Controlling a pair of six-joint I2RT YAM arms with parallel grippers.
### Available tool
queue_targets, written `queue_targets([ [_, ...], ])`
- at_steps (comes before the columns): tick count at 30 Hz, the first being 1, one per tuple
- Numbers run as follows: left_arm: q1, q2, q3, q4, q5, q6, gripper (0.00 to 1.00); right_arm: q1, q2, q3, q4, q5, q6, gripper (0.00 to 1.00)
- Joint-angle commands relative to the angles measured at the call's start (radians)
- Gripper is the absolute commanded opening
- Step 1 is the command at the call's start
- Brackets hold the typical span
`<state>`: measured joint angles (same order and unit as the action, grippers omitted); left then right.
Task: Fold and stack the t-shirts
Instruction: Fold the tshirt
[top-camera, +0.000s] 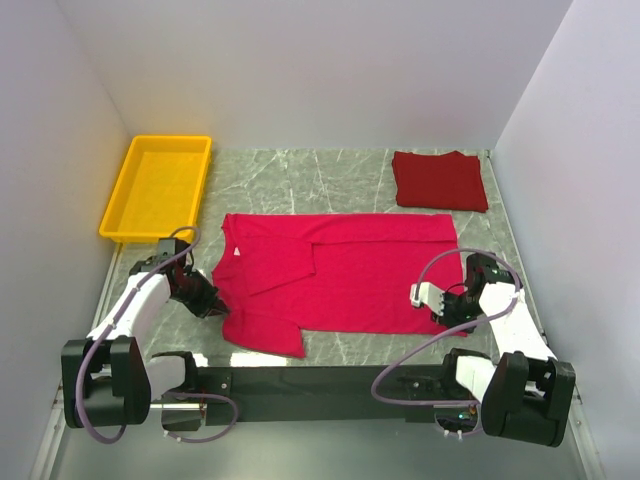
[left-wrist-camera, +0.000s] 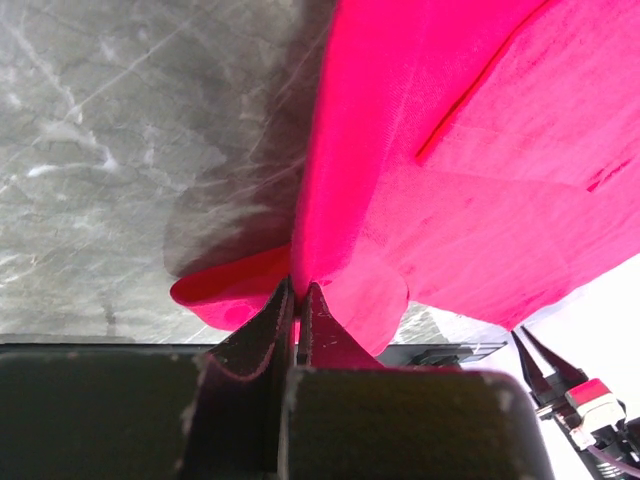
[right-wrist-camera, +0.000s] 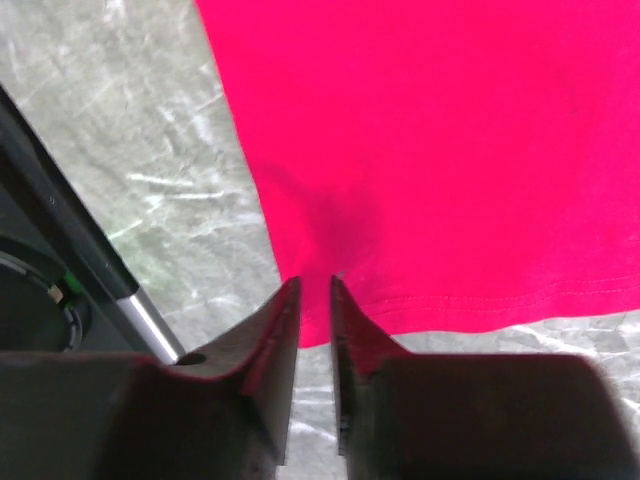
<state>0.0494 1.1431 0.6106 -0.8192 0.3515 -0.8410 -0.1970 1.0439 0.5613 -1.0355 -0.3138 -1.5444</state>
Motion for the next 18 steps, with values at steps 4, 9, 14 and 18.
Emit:
queue_targets([
  [4,0.006,0.001,-0.037,0.058,0.05,0.016,0.0,-0.004,0.016,0.021,-0.075,0.074,-0.082,0.3],
  [9,0.006,-0.005,-0.061,0.083,0.081,0.0,0.0,0.028,0.064,0.003,-0.04,0.123,-0.076,0.34],
  [14,0.01,0.01,-0.069,0.095,0.09,0.011,0.0,0.08,0.059,-0.052,0.086,0.151,0.009,0.35],
  [18,0.018,0.026,-0.066,0.098,0.096,0.023,0.0,0.113,0.05,-0.089,0.147,0.156,0.053,0.33],
])
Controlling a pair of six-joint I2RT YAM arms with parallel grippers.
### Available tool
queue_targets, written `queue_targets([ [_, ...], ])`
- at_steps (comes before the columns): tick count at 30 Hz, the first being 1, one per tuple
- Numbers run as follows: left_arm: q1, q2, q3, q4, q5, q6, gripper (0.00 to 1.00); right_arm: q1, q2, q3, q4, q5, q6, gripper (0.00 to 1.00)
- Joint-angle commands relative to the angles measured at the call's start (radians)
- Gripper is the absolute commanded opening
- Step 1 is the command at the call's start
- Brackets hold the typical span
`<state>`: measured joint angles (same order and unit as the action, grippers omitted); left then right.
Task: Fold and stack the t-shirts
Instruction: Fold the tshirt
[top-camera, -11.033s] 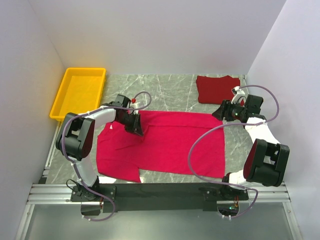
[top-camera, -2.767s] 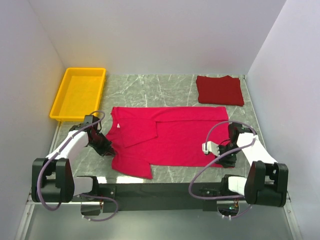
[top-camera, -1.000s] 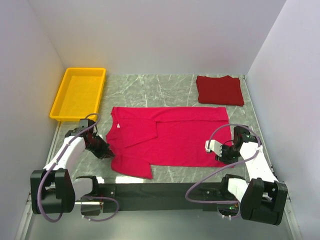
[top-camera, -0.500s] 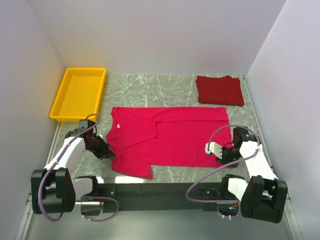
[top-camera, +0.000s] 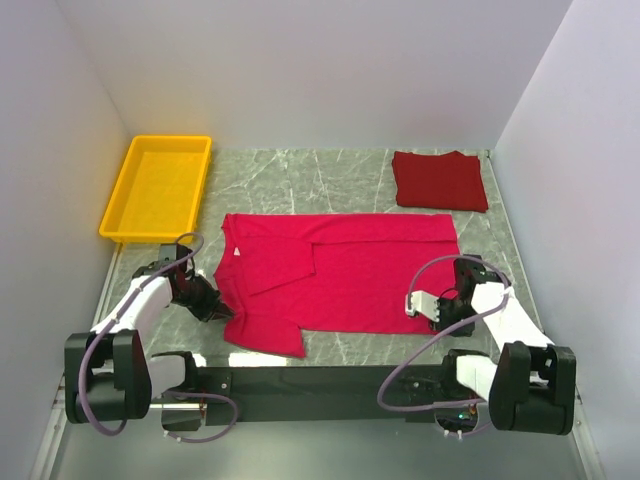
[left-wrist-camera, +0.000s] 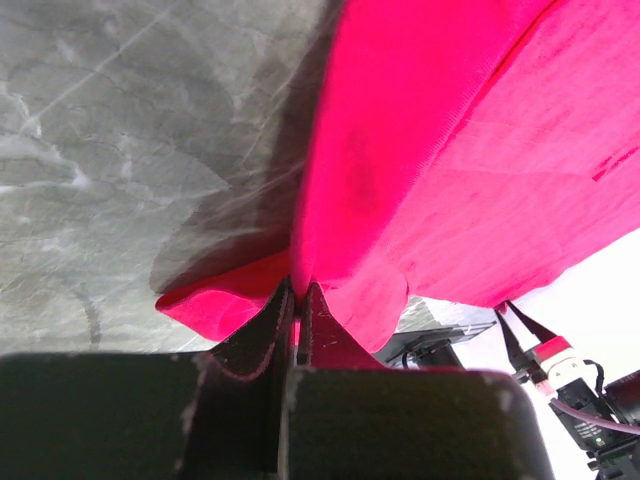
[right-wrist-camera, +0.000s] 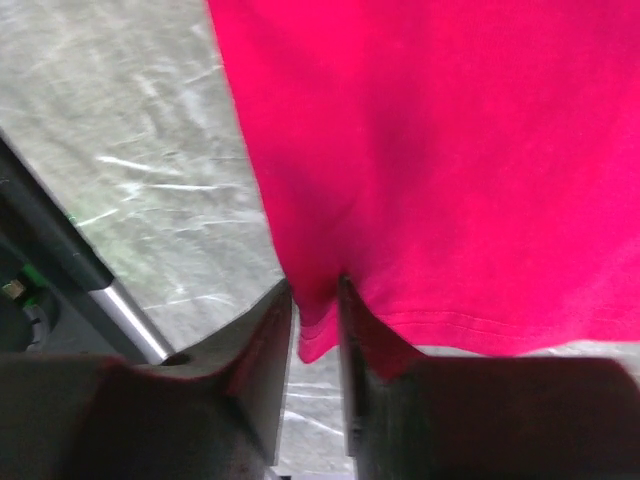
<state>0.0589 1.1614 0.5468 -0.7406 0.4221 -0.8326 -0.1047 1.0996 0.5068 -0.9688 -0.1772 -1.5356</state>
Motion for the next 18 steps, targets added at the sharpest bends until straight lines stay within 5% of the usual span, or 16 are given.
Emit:
queue_targets([
  [1,0.012,0.014,0.001,0.018,0.027,0.016,0.0,0.028,-0.01,-0.04,0.093,0.018,0.051,0.29],
  [7,0.032,0.035,0.03,-0.002,0.023,0.053,0.0,0.049,-0.041,0.004,0.047,-0.005,0.092,0.02],
  [18,0.047,0.037,0.056,0.003,0.033,0.058,0.0,0.048,-0.098,0.159,-0.148,-0.091,0.054,0.0],
])
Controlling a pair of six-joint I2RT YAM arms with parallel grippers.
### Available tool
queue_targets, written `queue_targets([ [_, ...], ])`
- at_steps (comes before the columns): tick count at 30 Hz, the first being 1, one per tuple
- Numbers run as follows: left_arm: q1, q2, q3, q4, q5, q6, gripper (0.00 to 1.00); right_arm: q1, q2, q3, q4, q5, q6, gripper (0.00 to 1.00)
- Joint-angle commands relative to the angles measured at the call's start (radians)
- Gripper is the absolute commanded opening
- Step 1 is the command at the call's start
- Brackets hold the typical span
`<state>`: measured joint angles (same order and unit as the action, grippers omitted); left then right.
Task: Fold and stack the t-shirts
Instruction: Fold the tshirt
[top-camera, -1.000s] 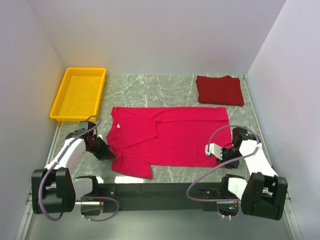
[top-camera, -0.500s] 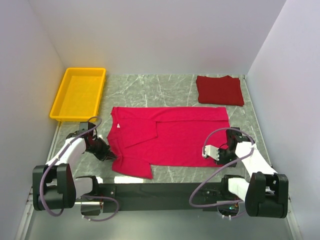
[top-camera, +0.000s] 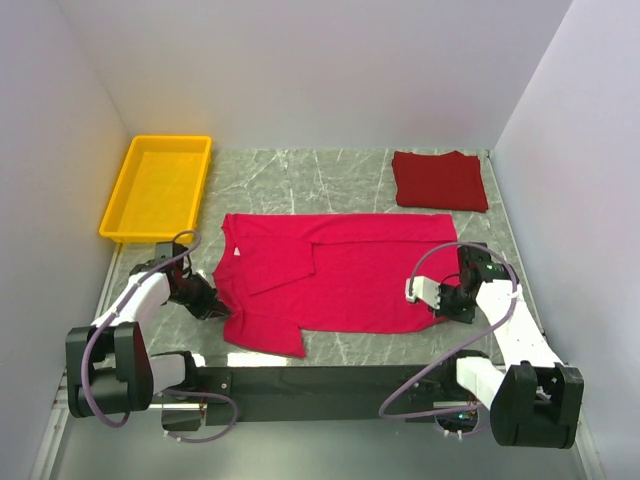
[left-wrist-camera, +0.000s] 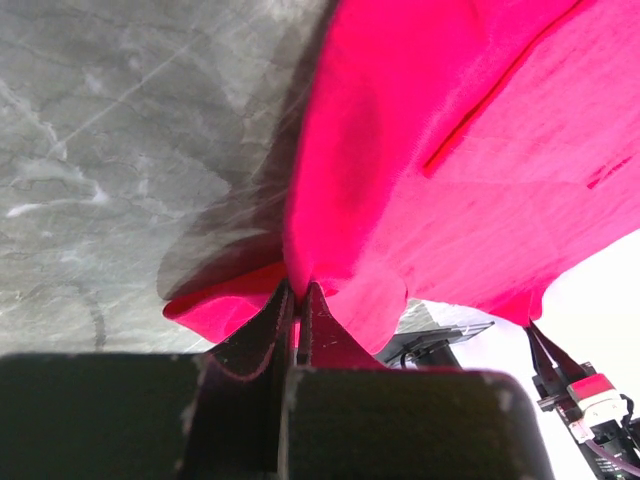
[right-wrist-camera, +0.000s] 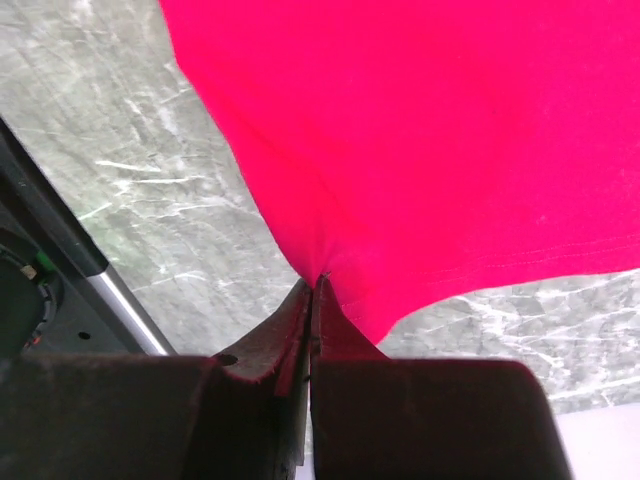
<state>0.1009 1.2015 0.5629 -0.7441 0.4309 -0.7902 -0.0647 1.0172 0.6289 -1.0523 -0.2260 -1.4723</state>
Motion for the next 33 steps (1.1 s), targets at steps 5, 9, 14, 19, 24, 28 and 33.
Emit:
queue_targets([
  [5,0.017,-0.023,0.087,-0.047,0.016,0.034,0.0,-0.001,-0.003,0.052,-0.034,-0.065,0.035,0.0],
  [9,0.039,-0.034,0.109,-0.081,0.011,0.052,0.0,-0.02,0.009,0.068,0.027,-0.095,0.092,0.0],
  [14,0.069,-0.031,0.132,-0.092,0.003,0.069,0.0,-0.073,0.026,0.071,0.1,-0.11,0.155,0.0],
  [19,0.105,-0.016,0.157,-0.095,0.012,0.08,0.0,-0.116,0.069,0.081,0.15,-0.15,0.204,0.0],
  [24,0.12,0.003,0.172,-0.074,0.052,0.063,0.0,-0.147,0.109,0.094,0.175,-0.179,0.228,0.0],
  [28,0.122,0.012,0.175,-0.061,0.077,0.049,0.0,-0.167,0.132,0.095,0.202,-0.193,0.251,0.0],
  [33,0.129,0.015,0.164,-0.052,0.107,0.04,0.0,-0.211,0.182,0.12,0.202,-0.223,0.247,0.0],
])
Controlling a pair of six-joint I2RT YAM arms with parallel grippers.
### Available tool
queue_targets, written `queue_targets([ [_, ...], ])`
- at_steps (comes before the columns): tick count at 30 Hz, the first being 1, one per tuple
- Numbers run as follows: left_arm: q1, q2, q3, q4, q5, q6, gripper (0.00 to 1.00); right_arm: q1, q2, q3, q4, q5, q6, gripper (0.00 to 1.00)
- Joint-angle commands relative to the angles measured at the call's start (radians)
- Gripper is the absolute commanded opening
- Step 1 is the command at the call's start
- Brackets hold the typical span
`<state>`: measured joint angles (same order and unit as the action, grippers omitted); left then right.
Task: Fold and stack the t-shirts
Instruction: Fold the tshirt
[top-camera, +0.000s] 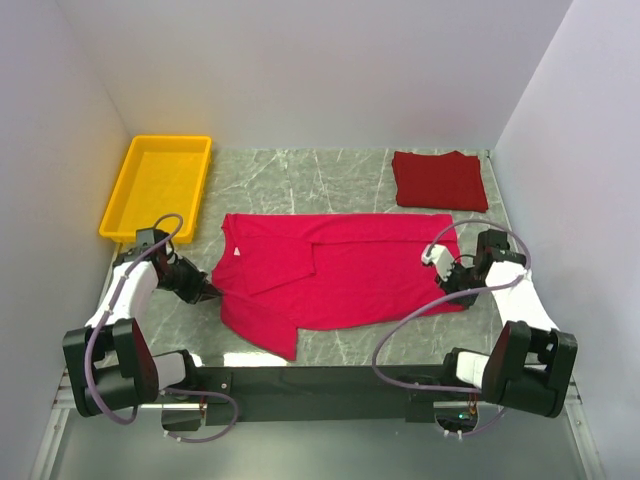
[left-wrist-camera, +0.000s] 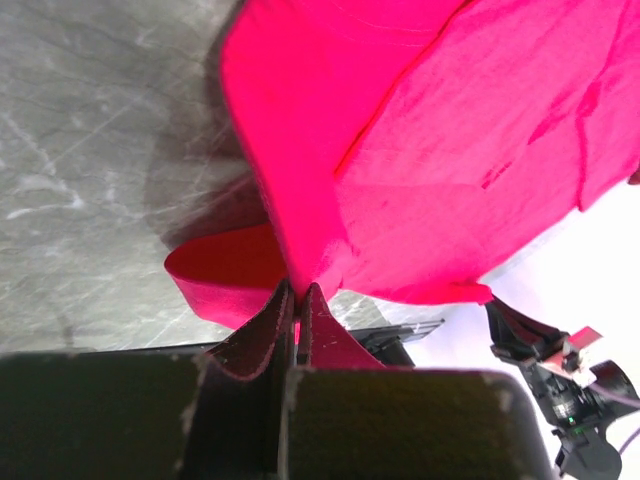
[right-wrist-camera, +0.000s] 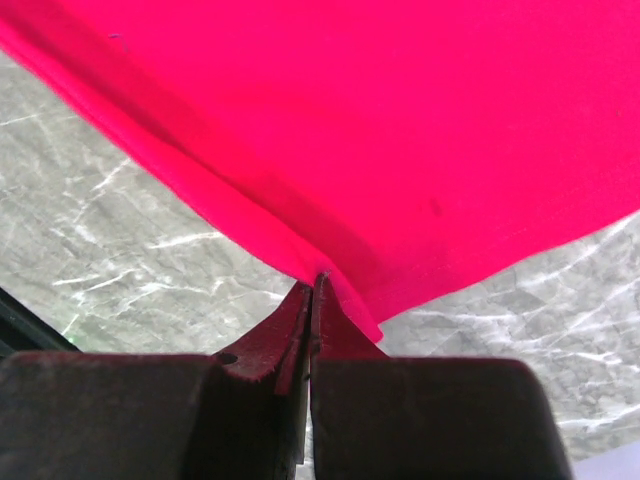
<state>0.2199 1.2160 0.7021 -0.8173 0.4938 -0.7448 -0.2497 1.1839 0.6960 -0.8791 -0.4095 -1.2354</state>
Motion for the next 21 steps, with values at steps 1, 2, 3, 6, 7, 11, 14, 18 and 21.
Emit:
queue_targets([
  [1,0.012,0.0,0.022,0.023,0.048,-0.008,0.0,-0.04,0.023,0.056,0.029,-0.044,0.01,0.0],
  [2,0.013,-0.001,0.019,0.021,0.051,-0.008,0.0,-0.045,0.034,0.062,0.032,-0.048,0.007,0.0],
  [3,0.018,-0.003,0.014,0.02,0.054,-0.008,0.0,-0.049,0.039,0.065,0.031,-0.051,0.005,0.0],
  [6,0.033,-0.009,0.001,0.017,0.057,-0.014,0.0,-0.062,0.059,0.076,0.026,-0.058,0.001,0.0],
  [7,0.038,-0.013,-0.004,0.017,0.054,-0.016,0.0,-0.063,0.065,0.079,0.026,-0.063,0.002,0.0],
  [11,0.071,-0.023,-0.036,0.03,0.071,-0.044,0.0,-0.065,0.091,0.089,0.037,-0.069,0.017,0.0],
  [14,0.087,-0.023,-0.046,0.038,0.091,-0.056,0.0,-0.071,0.109,0.096,0.042,-0.058,0.017,0.0],
  [18,0.105,-0.013,-0.064,0.063,0.124,-0.094,0.0,-0.077,0.138,0.106,0.043,-0.058,0.024,0.0],
  [21,0.11,0.0,-0.072,0.093,0.163,-0.128,0.0,-0.079,0.158,0.122,0.049,-0.063,0.037,0.0],
])
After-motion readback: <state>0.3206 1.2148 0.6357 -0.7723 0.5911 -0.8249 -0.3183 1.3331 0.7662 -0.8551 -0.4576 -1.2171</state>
